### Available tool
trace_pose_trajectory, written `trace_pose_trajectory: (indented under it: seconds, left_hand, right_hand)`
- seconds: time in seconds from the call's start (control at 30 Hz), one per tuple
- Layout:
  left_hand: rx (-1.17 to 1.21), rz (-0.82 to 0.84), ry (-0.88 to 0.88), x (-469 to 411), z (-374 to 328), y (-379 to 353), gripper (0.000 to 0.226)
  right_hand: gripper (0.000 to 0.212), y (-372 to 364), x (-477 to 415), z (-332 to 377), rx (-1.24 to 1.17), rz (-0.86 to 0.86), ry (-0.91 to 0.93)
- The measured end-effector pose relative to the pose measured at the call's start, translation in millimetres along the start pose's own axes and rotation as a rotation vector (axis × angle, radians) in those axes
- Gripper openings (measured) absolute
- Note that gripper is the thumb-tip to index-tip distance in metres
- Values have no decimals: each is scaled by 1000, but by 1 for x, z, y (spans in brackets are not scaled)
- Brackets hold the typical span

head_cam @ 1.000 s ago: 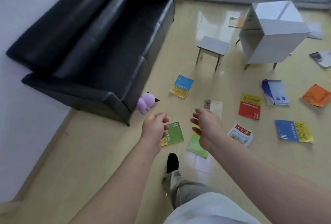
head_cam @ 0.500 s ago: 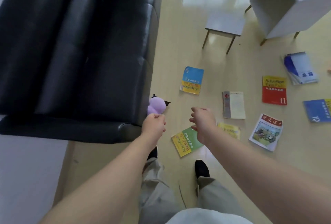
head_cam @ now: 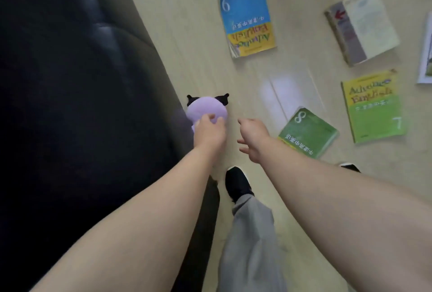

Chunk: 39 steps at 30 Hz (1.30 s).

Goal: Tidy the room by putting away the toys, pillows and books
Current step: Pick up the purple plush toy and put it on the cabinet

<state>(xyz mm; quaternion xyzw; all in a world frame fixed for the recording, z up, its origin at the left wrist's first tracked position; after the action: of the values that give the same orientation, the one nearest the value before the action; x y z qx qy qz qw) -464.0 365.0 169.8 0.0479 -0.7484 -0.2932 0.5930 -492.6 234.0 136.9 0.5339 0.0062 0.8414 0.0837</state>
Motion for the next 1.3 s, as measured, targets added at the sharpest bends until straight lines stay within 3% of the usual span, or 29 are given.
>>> trace_pose_trajectory:
  seconds: [0.1,0.23,0.37,0.43,0.53,0.77,0.83,0.87,0.93,0.97,1.03,1.1,1.17,1.23,1.3]
  left_hand:
    - [-66,-35,-14,-74,-4,-18,55]
    - [-233,-140,-17,-157,9,-30,73]
    - [-326,-109,53,-201,24,-54,88]
    - [-243,-95,167,-216,25,-59,92]
    - [74,-40,371,-241,38,-62,96]
    - [190,62,440,-225,67,-91,125]
    - [250,163,460,-200,74,-92,114]
    - [292,215,458,-186,75,-90,98]
    - [267,273,389,-167,69,-87,57]
    - [261,287,359,-158,63,-88,50]
    - [266,276,293,-149,52,-91,54]
    - [227,132,282,-160,55,-87,70]
    - [112,-7,265,-193,72,-85,71]
    - [16,-2,239,-215,89,-93,67]
    - [53,70,271,-226,106,-108,60]
  right_hand:
    - [51,-30,-69,-27,4,-16,-5]
    - [51,-65,-140,-59,-131,-40,-76]
    - [55,-71,-183,-79,-81,-115,-67]
    - [56,-80,-188,-86,-99,-63,-88]
    - [59,-95,-191,-96,-76,99,-99]
    - [66,-96,-186,-100,-10,155,84]
    - [82,-81,-169,-95,68,153,118]
    - [87,-72,-159,-94,110,143,109]
    - [77,-55,-142,-90,149,120,120]
    - [70,-48,-138,-92,116,81,118]
    - [61,-25,-139,-106,28,-107,76]
    - [55,-1,-145,-125,-21,-328,7]
    - [56,7,-156,-149,-56,-404,-111]
    - [52,0,-174,-178,-164,-356,-222]
    - [39,-20,-184,-200,-315,-181,-306]
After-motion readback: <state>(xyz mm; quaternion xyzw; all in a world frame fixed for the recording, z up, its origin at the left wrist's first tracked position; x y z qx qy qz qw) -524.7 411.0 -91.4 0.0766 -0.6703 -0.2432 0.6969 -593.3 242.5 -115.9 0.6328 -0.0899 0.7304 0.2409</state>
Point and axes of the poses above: each hand's wrist, its own x-axis away from the middle knuckle, its own y-axis out of the back of the hand, z = x × y, the point moved 6 cm from there along -x, towards the middle knuckle, and after that the axes turned 14 degrees about y, right-handed, at the moved point
